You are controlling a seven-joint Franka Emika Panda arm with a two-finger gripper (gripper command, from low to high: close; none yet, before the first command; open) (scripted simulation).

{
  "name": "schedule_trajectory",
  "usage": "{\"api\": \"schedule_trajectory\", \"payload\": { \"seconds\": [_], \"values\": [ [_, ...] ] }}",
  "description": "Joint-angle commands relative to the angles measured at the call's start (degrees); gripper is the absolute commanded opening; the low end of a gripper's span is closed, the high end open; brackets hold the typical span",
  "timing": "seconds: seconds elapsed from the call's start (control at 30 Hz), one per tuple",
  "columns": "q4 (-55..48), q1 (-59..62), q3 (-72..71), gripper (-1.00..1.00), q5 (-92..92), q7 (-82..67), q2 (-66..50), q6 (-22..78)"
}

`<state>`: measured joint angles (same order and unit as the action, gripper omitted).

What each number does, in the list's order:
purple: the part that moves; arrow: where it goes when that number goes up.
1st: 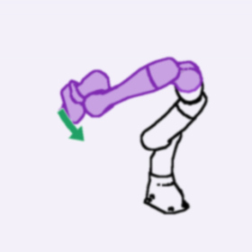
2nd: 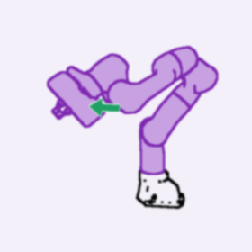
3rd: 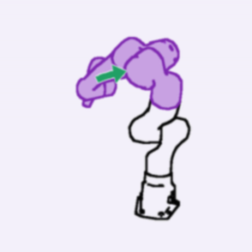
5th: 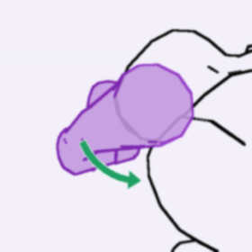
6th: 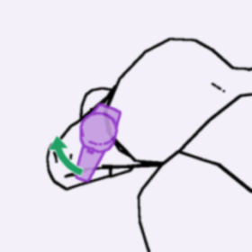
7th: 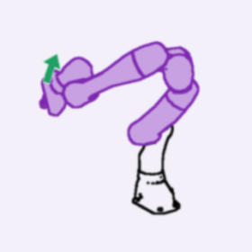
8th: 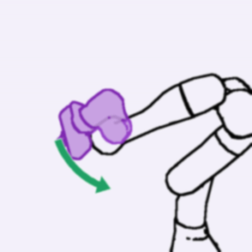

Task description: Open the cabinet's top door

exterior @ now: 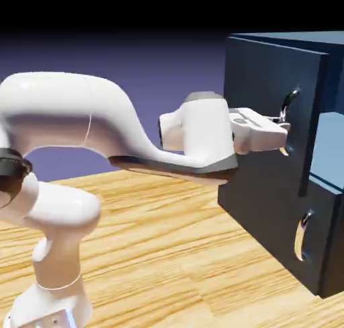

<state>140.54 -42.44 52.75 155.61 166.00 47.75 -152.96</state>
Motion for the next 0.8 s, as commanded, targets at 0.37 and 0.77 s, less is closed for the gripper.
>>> {"api": "schedule_trajectory", "payload": {
  "seconds": [0.37,0.77],
  "values": [
    [14.2,24.4,-24.3,-1.0,-15.7,0.0,3.8,4.5],
    [22.3,47.5,-49.2,-1.0,-34.2,0.0,11.8,-0.7]
  ]
}}
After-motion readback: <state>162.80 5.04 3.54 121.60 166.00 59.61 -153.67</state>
